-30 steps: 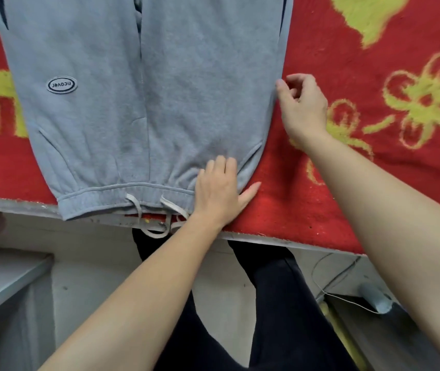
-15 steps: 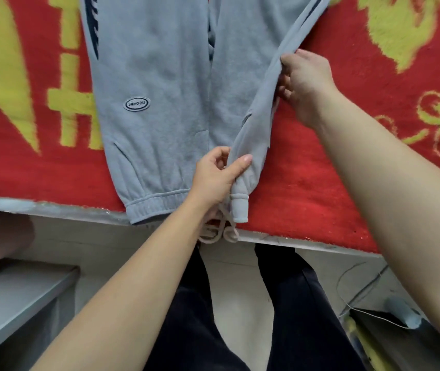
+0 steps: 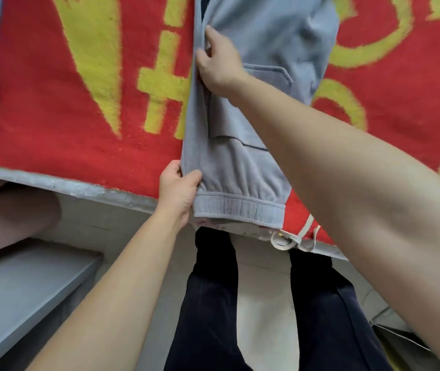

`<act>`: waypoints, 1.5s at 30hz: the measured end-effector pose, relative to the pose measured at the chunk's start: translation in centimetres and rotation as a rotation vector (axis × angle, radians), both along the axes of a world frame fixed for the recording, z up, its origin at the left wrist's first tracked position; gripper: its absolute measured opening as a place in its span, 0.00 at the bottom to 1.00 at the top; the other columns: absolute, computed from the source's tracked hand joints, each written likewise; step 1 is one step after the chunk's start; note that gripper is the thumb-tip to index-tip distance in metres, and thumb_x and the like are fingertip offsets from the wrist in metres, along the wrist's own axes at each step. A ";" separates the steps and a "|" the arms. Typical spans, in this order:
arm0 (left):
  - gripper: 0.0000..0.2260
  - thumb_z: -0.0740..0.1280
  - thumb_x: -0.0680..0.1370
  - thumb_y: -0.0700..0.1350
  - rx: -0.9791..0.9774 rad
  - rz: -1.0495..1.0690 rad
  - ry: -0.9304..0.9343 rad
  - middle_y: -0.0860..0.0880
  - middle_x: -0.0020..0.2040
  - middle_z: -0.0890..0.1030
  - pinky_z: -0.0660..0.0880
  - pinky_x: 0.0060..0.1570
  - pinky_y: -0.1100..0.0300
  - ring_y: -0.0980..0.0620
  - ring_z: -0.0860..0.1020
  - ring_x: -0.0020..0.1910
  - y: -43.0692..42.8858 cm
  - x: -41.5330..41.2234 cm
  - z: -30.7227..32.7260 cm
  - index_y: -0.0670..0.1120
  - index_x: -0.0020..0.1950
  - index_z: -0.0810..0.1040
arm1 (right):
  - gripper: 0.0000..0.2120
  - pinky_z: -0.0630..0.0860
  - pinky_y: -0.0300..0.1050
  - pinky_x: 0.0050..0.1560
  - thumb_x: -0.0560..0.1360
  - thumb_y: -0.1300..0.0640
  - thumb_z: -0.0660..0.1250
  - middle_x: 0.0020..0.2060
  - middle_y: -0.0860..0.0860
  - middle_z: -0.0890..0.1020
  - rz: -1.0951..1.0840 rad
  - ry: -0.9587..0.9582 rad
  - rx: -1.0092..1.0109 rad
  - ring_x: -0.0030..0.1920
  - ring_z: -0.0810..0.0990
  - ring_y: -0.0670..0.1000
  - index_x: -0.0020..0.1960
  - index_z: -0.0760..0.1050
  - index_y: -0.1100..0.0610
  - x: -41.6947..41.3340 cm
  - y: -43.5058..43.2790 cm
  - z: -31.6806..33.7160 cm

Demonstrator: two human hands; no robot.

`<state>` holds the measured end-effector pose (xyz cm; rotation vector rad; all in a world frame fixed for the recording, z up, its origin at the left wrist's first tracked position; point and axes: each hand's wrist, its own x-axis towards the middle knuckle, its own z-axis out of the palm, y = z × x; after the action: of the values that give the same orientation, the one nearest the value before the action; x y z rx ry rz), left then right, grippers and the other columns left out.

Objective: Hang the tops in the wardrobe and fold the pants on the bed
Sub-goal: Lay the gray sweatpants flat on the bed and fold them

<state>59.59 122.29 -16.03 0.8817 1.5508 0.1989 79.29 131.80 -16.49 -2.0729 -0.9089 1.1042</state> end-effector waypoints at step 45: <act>0.28 0.57 0.81 0.49 0.876 -1.061 0.602 0.42 0.81 0.51 0.60 0.70 0.46 0.41 0.55 0.78 0.8 5.5 0.1 0.52 0.81 0.55 | 0.33 0.50 0.56 0.78 0.80 0.48 0.55 0.80 0.63 0.50 0.085 -0.830 -0.220 0.80 0.49 0.62 0.82 0.51 0.55 2.6 -19.0 0.0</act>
<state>65.06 123.12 -15.97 2.5084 1.2708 -0.2100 81.90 112.83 -16.49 -2.7521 -1.2973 0.3464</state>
